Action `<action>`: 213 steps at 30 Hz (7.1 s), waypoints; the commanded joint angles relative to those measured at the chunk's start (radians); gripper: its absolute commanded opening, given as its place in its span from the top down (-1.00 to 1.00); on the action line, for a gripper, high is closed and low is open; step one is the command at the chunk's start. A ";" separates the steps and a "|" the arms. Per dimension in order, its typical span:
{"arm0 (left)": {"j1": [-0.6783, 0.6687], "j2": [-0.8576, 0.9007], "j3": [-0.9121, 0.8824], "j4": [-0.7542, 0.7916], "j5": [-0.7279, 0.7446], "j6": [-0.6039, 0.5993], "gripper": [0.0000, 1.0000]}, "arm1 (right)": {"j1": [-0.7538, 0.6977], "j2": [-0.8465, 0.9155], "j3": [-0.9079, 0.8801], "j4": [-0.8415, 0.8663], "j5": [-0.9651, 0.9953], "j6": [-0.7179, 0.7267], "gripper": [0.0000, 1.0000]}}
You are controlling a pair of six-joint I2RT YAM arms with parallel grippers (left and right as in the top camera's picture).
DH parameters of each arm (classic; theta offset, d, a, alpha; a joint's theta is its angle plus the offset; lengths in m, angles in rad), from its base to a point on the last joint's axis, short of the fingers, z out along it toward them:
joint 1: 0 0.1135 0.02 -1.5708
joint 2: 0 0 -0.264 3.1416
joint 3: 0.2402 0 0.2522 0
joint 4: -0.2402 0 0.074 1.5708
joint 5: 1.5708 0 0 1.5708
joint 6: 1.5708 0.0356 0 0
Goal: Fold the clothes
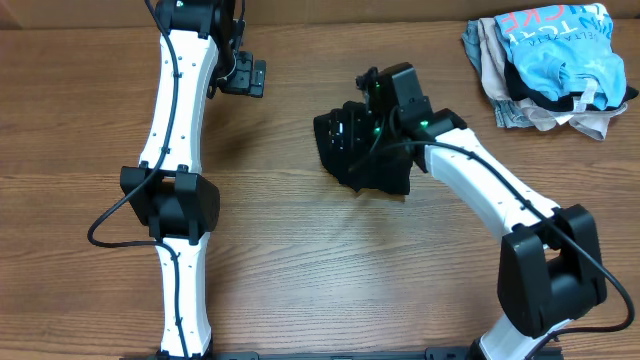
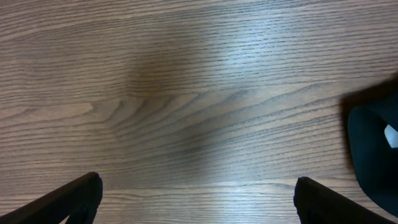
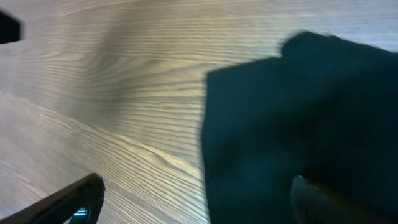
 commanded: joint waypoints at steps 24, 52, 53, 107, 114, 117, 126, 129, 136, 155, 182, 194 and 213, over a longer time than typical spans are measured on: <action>0.009 -0.011 -0.005 0.000 -0.009 0.012 -0.99 | 0.193 -0.050 -0.104 -0.238 0.465 0.427 -0.89; 0.009 -0.011 -0.005 -0.005 -0.009 0.012 -1.00 | 0.193 0.006 -0.169 -0.053 0.457 0.411 0.70; 0.009 -0.011 -0.005 -0.006 -0.009 0.012 -1.00 | 0.193 0.006 -0.169 -0.049 0.457 0.402 0.74; 0.009 -0.011 -0.005 0.008 -0.009 0.012 -1.00 | 0.079 -0.167 -0.037 -0.074 0.156 0.237 -1.00; 0.009 -0.011 -0.005 0.014 -0.009 0.012 -1.00 | 0.026 -0.135 -0.044 -0.102 0.153 0.145 -0.32; 0.009 -0.011 -0.005 0.016 -0.008 0.011 -1.00 | 0.049 -0.093 -0.044 -0.085 0.201 0.039 0.75; 0.009 -0.011 -0.005 0.014 -0.008 0.011 -1.00 | 0.071 0.094 -0.044 -0.067 0.325 -0.234 -0.01; 0.009 -0.011 -0.005 0.013 -0.008 0.011 -1.00 | 0.069 0.162 -0.044 -0.061 0.332 -0.269 -0.64; 0.009 -0.011 -0.005 0.016 -0.008 0.011 -1.00 | 0.047 0.196 -0.038 -0.068 0.359 -0.269 -0.84; 0.009 -0.011 -0.005 0.026 -0.009 0.012 -0.99 | 0.018 0.089 0.318 -0.558 0.324 -0.104 -1.00; 0.009 -0.011 -0.005 0.027 -0.006 0.011 -1.00 | 0.086 0.337 0.196 -0.522 0.266 -0.565 -1.00; 0.009 -0.011 -0.005 0.027 -0.006 0.011 -1.00 | -0.068 0.396 0.207 -0.559 0.150 -0.074 -1.00; 0.009 -0.011 -0.005 0.027 -0.006 0.004 -0.99 | -0.186 0.246 0.207 -0.402 -0.074 0.364 -1.00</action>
